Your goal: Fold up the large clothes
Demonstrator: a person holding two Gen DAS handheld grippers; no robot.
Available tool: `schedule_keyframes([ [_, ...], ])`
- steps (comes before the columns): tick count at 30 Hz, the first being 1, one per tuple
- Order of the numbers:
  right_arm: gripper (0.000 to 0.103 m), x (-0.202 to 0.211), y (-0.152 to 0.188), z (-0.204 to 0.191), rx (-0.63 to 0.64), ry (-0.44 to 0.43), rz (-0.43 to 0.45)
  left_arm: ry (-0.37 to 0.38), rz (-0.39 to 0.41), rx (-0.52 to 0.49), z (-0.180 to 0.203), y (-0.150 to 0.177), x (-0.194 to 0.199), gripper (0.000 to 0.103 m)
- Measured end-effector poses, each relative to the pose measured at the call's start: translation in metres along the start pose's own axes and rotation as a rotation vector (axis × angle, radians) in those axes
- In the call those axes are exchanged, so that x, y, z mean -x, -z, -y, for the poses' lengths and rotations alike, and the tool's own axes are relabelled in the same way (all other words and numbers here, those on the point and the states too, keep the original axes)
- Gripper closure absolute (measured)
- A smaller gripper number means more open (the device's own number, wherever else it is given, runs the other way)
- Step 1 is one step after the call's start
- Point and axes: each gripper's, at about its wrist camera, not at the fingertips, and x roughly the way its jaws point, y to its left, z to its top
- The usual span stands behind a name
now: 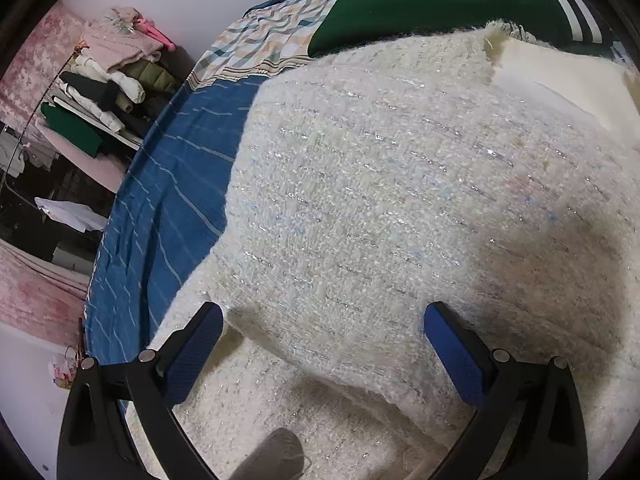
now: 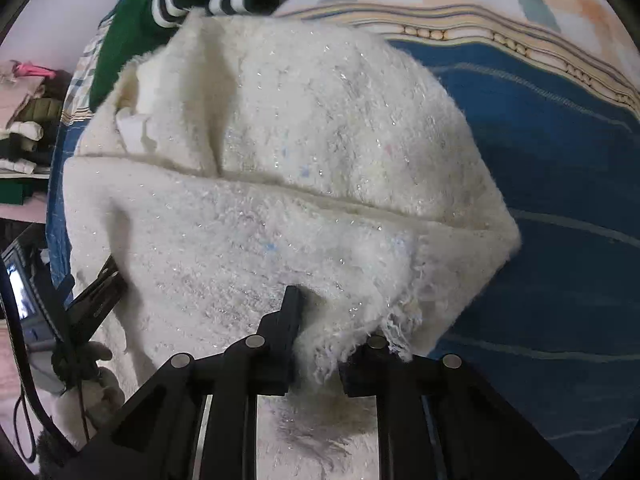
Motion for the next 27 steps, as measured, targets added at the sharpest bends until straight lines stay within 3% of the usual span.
schedule_keyframes([
  [2, 0.083, 0.009, -0.002, -0.005, 0.0, 0.013, -0.027, 0.006, -0.007, -0.008, -0.002, -0.001, 0.002, 0.0],
  [4, 0.076, 0.022, -0.007, -0.005, -0.02, -0.037, -0.035, 0.013, -0.018, -0.004, -0.005, -0.005, 0.007, 0.0],
  [5, 0.07, 0.037, -0.008, -0.002, -0.028, -0.058, -0.014, 0.015, -0.017, 0.014, -0.01, -0.007, 0.01, 0.0],
  [8, 0.065, 0.069, -0.025, 0.009, -0.025, -0.07, 0.048, 0.013, -0.001, 0.064, -0.018, -0.014, 0.018, 0.0],
  [10, 0.064, 0.076, -0.042, 0.019, -0.026, -0.016, 0.072, 0.016, -0.011, 0.069, -0.016, -0.021, 0.016, 0.0],
  [13, 0.054, 0.067, -0.07, 0.035, 0.011, 0.111, 0.099, 0.011, -0.048, 0.045, -0.003, -0.026, 0.001, 0.0],
  [16, 0.054, 0.034, -0.089, 0.045, 0.032, 0.09, 0.007, -0.008, -0.03, 0.01, 0.005, -0.028, -0.002, 0.0],
  [18, 0.06, 0.028, -0.092, 0.046, 0.048, 0.093, -0.008, -0.013, -0.01, -0.009, 0.006, -0.028, -0.001, 0.0],
  [19, 0.095, 0.031, -0.091, 0.043, 0.077, 0.09, -0.001, -0.01, -0.004, -0.01, 0.005, -0.027, 0.0, 0.0],
  [20, 0.098, 0.034, -0.089, 0.037, 0.111, 0.088, 0.0, -0.006, 0.0, -0.009, 0.004, -0.026, 0.0, 0.0],
  [22, 0.099, 0.05, -0.085, 0.023, 0.159, 0.198, 0.081, 0.001, 0.001, -0.006, 0.003, -0.024, 0.001, 0.0],
  [24, 0.1, 0.063, -0.089, 0.024, 0.145, 0.253, 0.166, 0.007, 0.003, -0.007, 0.003, -0.024, 0.002, 0.0],
  [27, 0.1, 0.05, -0.105, 0.04, 0.066, 0.23, 0.122, -0.006, 0.008, -0.023, 0.005, -0.026, 0.002, 0.0],
])
